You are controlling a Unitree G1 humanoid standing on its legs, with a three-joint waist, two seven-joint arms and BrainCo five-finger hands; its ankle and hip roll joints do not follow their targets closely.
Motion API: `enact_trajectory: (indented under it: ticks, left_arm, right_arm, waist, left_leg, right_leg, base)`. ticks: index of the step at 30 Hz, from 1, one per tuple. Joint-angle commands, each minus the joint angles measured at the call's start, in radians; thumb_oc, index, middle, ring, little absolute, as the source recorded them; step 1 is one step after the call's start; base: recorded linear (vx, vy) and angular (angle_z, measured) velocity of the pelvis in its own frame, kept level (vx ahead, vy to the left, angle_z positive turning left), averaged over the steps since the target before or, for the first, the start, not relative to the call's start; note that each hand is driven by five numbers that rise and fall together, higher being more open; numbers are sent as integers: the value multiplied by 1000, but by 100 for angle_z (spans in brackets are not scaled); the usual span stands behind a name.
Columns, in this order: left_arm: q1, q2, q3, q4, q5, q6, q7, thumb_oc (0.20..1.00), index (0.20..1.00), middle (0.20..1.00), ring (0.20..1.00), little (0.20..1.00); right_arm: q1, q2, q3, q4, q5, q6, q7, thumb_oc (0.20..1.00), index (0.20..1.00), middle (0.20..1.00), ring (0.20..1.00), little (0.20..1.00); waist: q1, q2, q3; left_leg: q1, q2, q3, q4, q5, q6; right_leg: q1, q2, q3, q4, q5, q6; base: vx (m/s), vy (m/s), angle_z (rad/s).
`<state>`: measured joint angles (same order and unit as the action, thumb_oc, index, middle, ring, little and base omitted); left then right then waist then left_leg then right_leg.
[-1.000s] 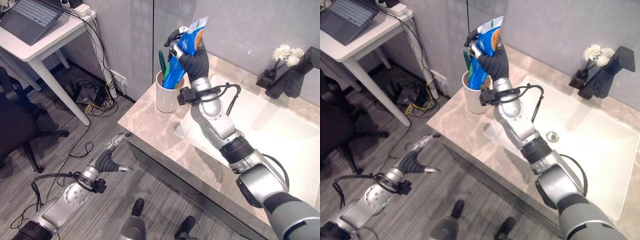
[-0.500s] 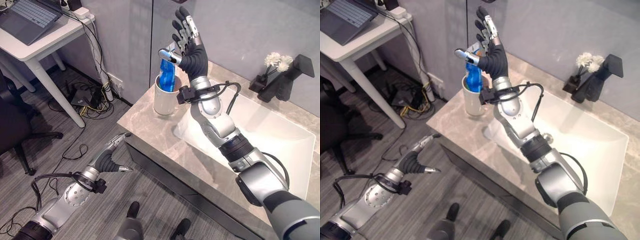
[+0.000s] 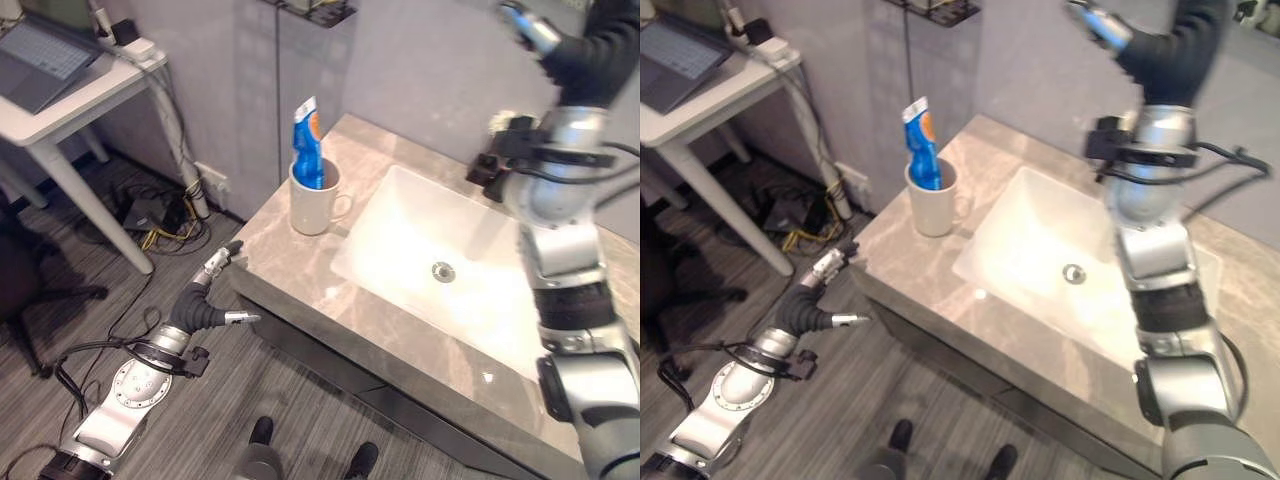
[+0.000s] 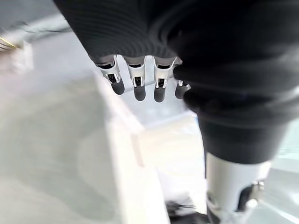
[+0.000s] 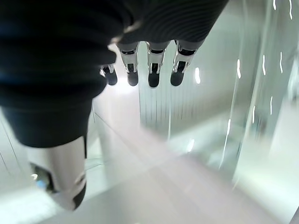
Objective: Put brush and paste in cup on sink, flatten towel.
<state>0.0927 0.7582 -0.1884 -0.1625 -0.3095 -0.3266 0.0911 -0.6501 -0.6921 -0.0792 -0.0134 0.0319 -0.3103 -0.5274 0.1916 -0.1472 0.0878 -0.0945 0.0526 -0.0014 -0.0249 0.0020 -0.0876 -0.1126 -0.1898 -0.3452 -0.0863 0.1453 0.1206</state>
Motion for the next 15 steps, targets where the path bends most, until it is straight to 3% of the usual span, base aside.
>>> enact_trajectory:
  ticks: [1, 4, 6, 7, 8, 9, 11, 12, 13, 14, 15]
  left_arm:
    - [36, -41, 104, -40, -22, -55, -5, 1000, 1000, 1000, 1000, 1000]
    - [95, -59, 184, -44, -25, -46, -13, 1000, 1000, 1000, 1000, 1000]
    - [108, -63, 209, -36, -18, -45, -10, 1000, 1000, 1000, 1000, 1000]
    - [118, -73, 248, -28, -7, -44, -1, 1000, 1000, 1000, 1000, 1000]
    - [118, -70, 242, -30, -7, -44, -1, 1000, 1000, 1000, 1000, 1000]
    - [126, -93, 274, -4, -17, -40, 10, 1000, 1000, 1000, 1000, 1000]
    - [148, -114, 294, 0, -25, -32, 8, 1000, 1000, 1000, 1000, 1000]
    - [159, -121, 297, 6, -31, -27, 7, 567, 567, 567, 567, 567]
    - [164, -129, 303, 15, -34, -27, 10, 464, 464, 464, 464, 464]
    - [166, -132, 301, 15, -39, -25, 12, 278, 278, 278, 278, 278]
    - [167, -131, 301, 15, -39, -25, 12, 203, 203, 203, 203, 203]
  right_arm:
    - [203, -135, -220, -80, -84, -34, -93, 1000, 1000, 1000, 1000, 1000]
    - [413, -153, -417, -39, -107, -22, -125, 1000, 1000, 1000, 1000, 1000]
    - [486, -148, -483, 11, -99, -19, -143, 1000, 1000, 1000, 1000, 1000]
    - [568, -128, -560, 66, -103, -5, -170, 1000, 1000, 1000, 1000, 1000]
    - [580, -126, -568, 65, -101, -8, -170, 1000, 1000, 1000, 1000, 1000]
    - [680, -99, -633, 130, -128, 29, -188, 1000, 1000, 1000, 1000, 1000]
    - [763, -37, -690, 215, -128, 61, -215, 1000, 1000, 1000, 1000, 1000]
    - [797, 8, -700, 268, -122, 70, -231, 1000, 1000, 1000, 1000, 1000]
    - [810, 39, -711, 317, -95, 66, -238, 1000, 1000, 1000, 1000, 1000]
    - [821, 59, -710, 370, -71, 65, -249, 1000, 1000, 1000, 1000, 1000]
    - [821, 57, -709, 377, -67, 60, -250, 1000, 1000, 1000, 1000, 1000]
  waist:
    - [-81, 56, -60]
    - [-135, 65, -67]
    - [-150, 69, -70]
    - [-175, 76, -72]
    - [-169, 75, -75]
    - [-197, 82, -75]
    - [-210, 91, -76]
    - [-218, 98, -78]
    - [-228, 104, -79]
    - [-231, 107, -80]
    - [-230, 106, -81]
  left_leg:
    - [-16, 9, 20, -62, 55, 26]
    - [-1, 20, 48, -62, 50, 28]
    - [4, 23, 54, -62, 47, 28]
    - [6, 26, 60, -62, 45, 27]
    - [5, 26, 59, -62, 44, 27]
    - [14, 26, 66, -62, 40, 29]
    - [22, 25, 75, -62, 39, 32]
    - [26, 23, 79, -62, 32, 33]
    - [28, 23, 83, -62, 30, 34]
    - [31, 21, 85, -62, 28, 35]
    - [32, 21, 86, -62, 27, 35]
  right_leg:
    - [129, -24, 71, 39, -49, 78]
    - [114, -16, 109, 38, -49, 77]
    - [112, -14, 116, 35, -49, 77]
    - [109, -13, 124, 32, -51, 77]
    - [109, -13, 124, 32, -51, 77]
    - [109, -14, 134, 29, -51, 76]
    - [111, -16, 141, 26, -47, 76]
    - [113, -18, 147, 22, -48, 78]
    - [112, -20, 151, 21, -47, 79]
    - [112, -20, 153, 20, -47, 79]
    - [113, -20, 154, 20, -47, 79]
  base:
    - [-44, 12, -33]
    - [2, 6, -46]
    - [15, -2, -39]
    - [18, -9, -38]
    - [30, -9, -24]
    - [34, -2, -22]
    - [33, 6, -19]
    - [39, 20, -16]
    - [56, 28, -17]
    - [27, 19, -16]
    - [-2, 24, -19]
